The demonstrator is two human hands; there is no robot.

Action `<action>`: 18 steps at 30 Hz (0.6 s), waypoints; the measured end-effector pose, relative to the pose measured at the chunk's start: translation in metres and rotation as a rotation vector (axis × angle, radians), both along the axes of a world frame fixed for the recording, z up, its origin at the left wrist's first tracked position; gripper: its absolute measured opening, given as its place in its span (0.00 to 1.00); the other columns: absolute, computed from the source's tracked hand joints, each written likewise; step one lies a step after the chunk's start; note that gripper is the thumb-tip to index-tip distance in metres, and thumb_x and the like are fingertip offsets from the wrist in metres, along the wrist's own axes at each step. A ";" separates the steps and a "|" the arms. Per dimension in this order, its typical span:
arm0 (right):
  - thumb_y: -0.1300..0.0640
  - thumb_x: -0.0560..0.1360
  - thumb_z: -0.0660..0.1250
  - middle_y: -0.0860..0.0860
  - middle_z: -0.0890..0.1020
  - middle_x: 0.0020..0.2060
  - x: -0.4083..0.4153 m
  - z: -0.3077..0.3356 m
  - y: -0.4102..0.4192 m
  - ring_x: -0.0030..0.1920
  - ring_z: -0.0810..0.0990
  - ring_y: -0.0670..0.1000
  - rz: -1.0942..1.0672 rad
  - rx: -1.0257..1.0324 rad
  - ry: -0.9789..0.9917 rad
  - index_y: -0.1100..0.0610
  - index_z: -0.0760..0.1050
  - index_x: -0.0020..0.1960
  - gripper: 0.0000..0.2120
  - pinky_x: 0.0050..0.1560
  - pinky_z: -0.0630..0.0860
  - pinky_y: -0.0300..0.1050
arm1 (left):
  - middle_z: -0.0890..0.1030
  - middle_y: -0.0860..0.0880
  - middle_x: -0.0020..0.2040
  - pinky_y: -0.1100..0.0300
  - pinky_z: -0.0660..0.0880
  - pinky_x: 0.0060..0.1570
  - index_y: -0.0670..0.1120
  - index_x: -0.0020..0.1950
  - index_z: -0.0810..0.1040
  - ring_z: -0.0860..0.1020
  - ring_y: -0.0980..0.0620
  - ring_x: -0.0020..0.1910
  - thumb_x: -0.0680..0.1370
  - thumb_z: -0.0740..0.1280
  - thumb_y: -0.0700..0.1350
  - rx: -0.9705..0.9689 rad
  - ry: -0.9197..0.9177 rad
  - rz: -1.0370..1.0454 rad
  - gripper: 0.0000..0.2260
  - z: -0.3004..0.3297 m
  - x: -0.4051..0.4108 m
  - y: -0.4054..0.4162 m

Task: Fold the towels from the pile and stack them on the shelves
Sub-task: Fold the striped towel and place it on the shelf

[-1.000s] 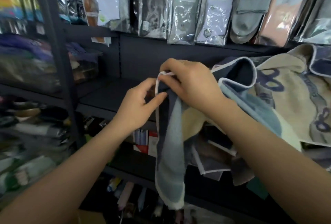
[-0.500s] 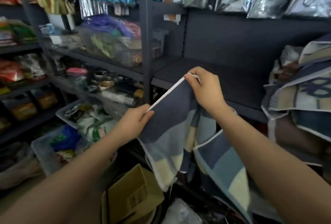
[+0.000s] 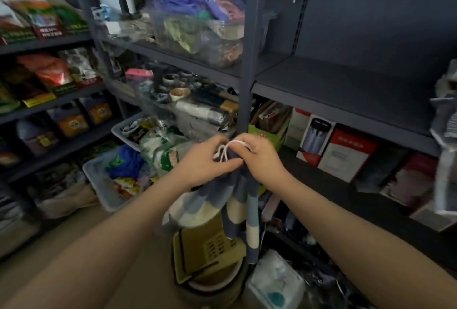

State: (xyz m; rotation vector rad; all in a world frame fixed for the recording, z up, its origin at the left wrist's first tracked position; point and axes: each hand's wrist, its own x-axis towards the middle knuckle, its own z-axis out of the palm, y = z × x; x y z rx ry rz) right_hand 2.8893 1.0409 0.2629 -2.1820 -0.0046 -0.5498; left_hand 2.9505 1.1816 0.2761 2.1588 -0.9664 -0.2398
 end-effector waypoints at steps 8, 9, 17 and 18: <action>0.65 0.76 0.63 0.49 0.80 0.35 -0.012 0.001 0.005 0.37 0.77 0.41 0.071 0.329 0.010 0.61 0.78 0.42 0.07 0.40 0.73 0.34 | 0.78 0.50 0.33 0.67 0.68 0.33 0.43 0.41 0.78 0.75 0.59 0.32 0.79 0.61 0.44 -0.169 0.049 -0.106 0.10 -0.012 -0.006 0.012; 0.64 0.77 0.62 0.50 0.79 0.35 -0.014 -0.003 0.003 0.36 0.76 0.41 0.085 0.328 0.050 0.62 0.77 0.42 0.07 0.39 0.73 0.33 | 0.77 0.54 0.31 0.70 0.67 0.32 0.46 0.38 0.77 0.74 0.61 0.31 0.79 0.61 0.42 -0.242 0.096 -0.097 0.11 -0.012 -0.007 0.013; 0.61 0.77 0.63 0.55 0.81 0.43 -0.030 -0.052 -0.023 0.42 0.80 0.47 0.174 0.350 0.465 0.64 0.77 0.51 0.07 0.43 0.75 0.41 | 0.76 0.48 0.35 0.62 0.72 0.38 0.45 0.40 0.75 0.75 0.56 0.34 0.80 0.58 0.44 -0.539 0.299 0.220 0.11 -0.017 -0.008 0.019; 0.60 0.77 0.64 0.57 0.82 0.43 -0.032 -0.061 -0.031 0.42 0.81 0.50 0.145 0.261 0.505 0.65 0.77 0.49 0.08 0.43 0.74 0.44 | 0.77 0.47 0.36 0.61 0.72 0.38 0.46 0.41 0.75 0.76 0.54 0.35 0.81 0.58 0.45 -0.558 0.303 0.281 0.11 -0.019 -0.005 0.023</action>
